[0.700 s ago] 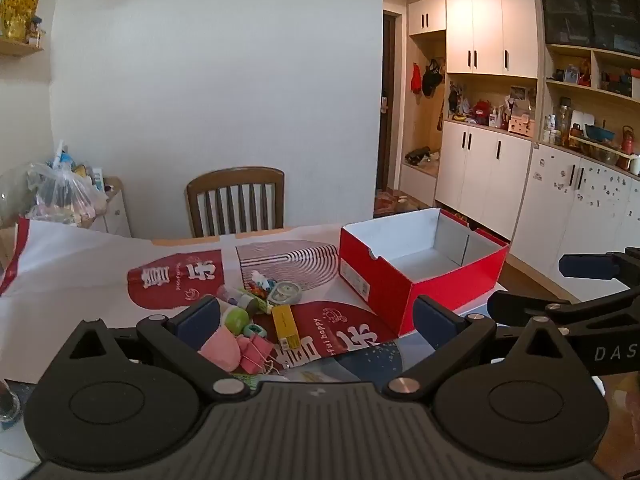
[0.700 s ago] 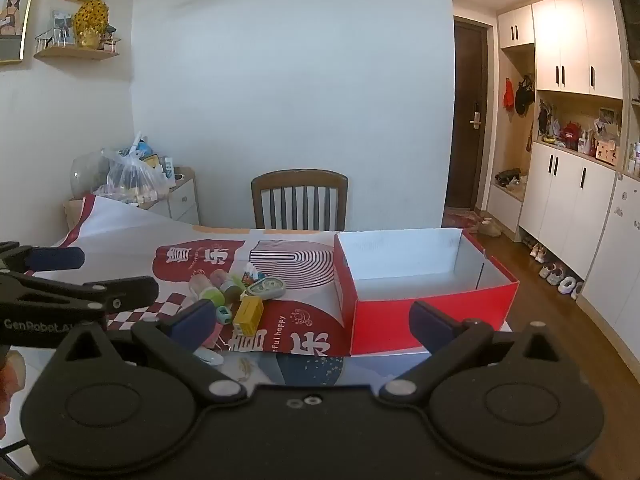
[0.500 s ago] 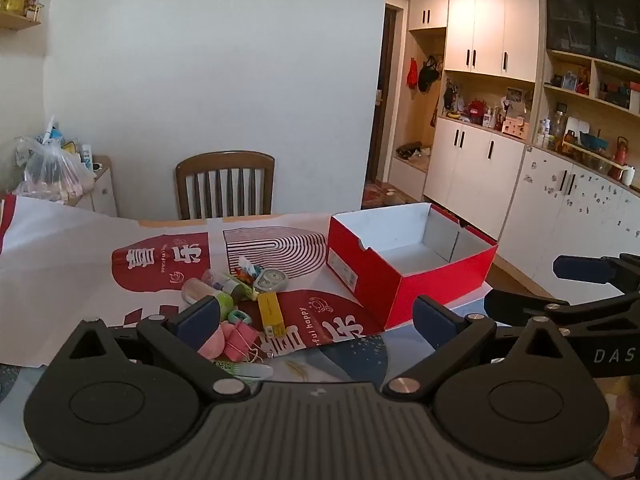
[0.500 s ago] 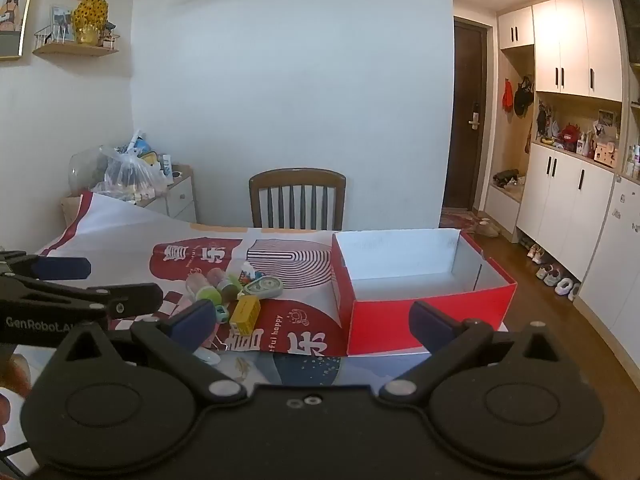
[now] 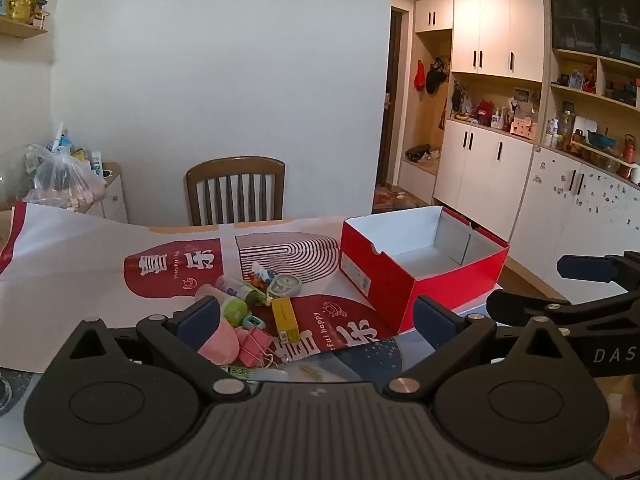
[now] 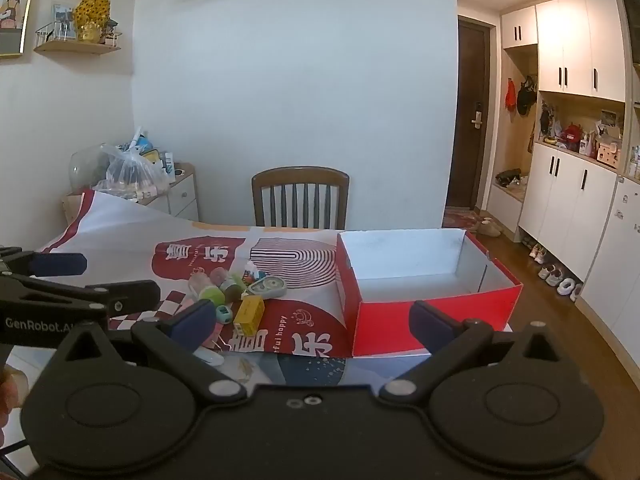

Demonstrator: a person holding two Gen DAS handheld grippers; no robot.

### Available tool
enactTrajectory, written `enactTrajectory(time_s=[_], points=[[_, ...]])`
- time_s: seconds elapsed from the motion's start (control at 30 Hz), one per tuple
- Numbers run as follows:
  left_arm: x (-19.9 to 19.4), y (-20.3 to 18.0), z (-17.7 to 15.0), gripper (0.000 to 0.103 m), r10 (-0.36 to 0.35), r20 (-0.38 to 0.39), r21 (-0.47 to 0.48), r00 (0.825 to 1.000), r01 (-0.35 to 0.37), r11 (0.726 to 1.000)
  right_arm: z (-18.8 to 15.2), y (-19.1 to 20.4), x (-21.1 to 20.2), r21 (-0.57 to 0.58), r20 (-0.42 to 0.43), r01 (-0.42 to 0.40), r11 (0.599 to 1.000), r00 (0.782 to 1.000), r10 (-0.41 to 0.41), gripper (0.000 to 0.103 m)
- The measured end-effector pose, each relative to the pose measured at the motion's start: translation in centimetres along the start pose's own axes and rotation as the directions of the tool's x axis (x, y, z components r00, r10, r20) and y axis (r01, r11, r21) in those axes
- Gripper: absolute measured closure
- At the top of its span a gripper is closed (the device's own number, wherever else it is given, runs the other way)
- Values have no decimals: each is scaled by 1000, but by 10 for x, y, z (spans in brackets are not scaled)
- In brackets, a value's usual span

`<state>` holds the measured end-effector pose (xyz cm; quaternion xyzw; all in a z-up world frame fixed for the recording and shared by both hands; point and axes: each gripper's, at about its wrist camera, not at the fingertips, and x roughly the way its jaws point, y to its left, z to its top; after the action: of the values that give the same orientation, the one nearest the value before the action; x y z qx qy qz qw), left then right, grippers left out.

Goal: Organize rigid objects
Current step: 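Move both tools toward the pile of small items on the cloth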

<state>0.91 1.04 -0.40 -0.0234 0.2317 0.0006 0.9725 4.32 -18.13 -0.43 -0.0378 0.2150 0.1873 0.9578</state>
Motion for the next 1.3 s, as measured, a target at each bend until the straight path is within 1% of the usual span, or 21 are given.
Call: enactTrajectory(time_s=[0.43, 0.77, 1.0, 1.13, 1.23, 1.3], points=[[-5, 11, 4, 0, 22, 9, -8, 1000, -21, 1000, 3, 4, 1, -4, 1, -17, 1000, 1000, 17, 0], [4, 19, 5, 0, 35, -17, -50, 999, -35, 998, 6, 1, 11, -2, -8, -60, 998, 998, 59, 0], [21, 28, 6, 0, 81, -53, -71, 995, -84, 994, 11, 3, 37, -13, -36, -109, 994, 993, 109, 0], [39, 34, 5, 0, 84, -83, -79, 993, -91, 993, 13, 3, 56, -20, -69, -147, 989, 987, 146, 0], [51, 42, 4, 0, 100, -85, -89, 991, -108, 990, 14, 2, 75, -23, -103, -175, 984, 980, 172, 0], [59, 49, 3, 0, 120, -81, -98, 989, -128, 987, 15, 3, 85, -37, -110, -193, 980, 976, 188, 0]])
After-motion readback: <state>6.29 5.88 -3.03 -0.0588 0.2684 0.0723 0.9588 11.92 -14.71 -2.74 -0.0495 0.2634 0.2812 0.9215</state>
